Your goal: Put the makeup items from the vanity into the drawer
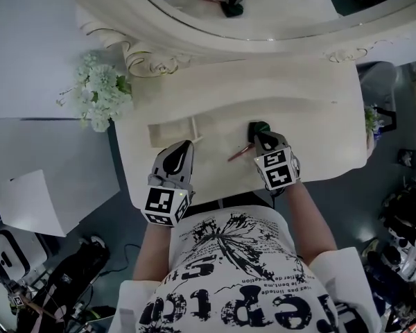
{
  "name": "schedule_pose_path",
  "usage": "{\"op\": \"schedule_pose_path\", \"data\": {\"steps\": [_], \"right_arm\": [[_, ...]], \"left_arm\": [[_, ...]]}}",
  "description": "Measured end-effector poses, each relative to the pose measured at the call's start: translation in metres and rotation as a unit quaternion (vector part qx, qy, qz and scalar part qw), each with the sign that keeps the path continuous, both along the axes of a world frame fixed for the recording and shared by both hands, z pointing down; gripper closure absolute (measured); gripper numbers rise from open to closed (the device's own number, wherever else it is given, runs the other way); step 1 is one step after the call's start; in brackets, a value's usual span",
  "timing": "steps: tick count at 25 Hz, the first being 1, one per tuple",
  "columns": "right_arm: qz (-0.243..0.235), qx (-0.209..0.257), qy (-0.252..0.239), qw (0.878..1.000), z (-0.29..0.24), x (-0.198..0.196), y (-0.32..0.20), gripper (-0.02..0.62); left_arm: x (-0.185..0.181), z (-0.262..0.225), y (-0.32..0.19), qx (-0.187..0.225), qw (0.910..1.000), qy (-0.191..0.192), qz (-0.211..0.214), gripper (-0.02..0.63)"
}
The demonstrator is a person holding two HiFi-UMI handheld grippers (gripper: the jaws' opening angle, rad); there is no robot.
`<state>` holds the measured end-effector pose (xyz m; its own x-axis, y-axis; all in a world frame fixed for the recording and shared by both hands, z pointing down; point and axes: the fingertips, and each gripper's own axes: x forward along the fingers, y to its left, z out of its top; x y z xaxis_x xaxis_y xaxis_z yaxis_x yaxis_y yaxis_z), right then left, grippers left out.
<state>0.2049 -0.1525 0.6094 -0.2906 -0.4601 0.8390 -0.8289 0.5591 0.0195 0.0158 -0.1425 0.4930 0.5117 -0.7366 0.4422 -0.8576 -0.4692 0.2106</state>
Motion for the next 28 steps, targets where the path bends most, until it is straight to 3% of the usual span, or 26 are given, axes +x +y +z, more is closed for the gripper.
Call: {"op": "schedule_pose_path", "data": {"steps": [4, 13, 20, 28], "right_arm": [[0.0, 0.002, 0.002, 1.0, -0.004, -0.002, 0.001, 0.568], [-0.012, 0.054, -0.026, 0.998, -0.048, -0.035, -0.008, 0.568], [-0.073, 0.086, -0.061, 0.992, -0.077, -0.109, -0.017, 0.568], [-0.166, 0.064, -0.088, 0.98, -0.081, -0.212, -0.006, 0.568]], "left_arm": [[-0.002, -0.003, 0.004, 0.004, 1.0, 0.001, 0.001, 0.587], [-0.021, -0.021, 0.012, 0.029, 0.9995, 0.004, -0.011, 0.586], [-0.068, -0.036, 0.024, 0.053, 0.9971, 0.001, -0.055, 0.586], [-0.128, -0.048, 0.041, 0.063, 0.9921, -0.003, -0.109, 0.588]]}}
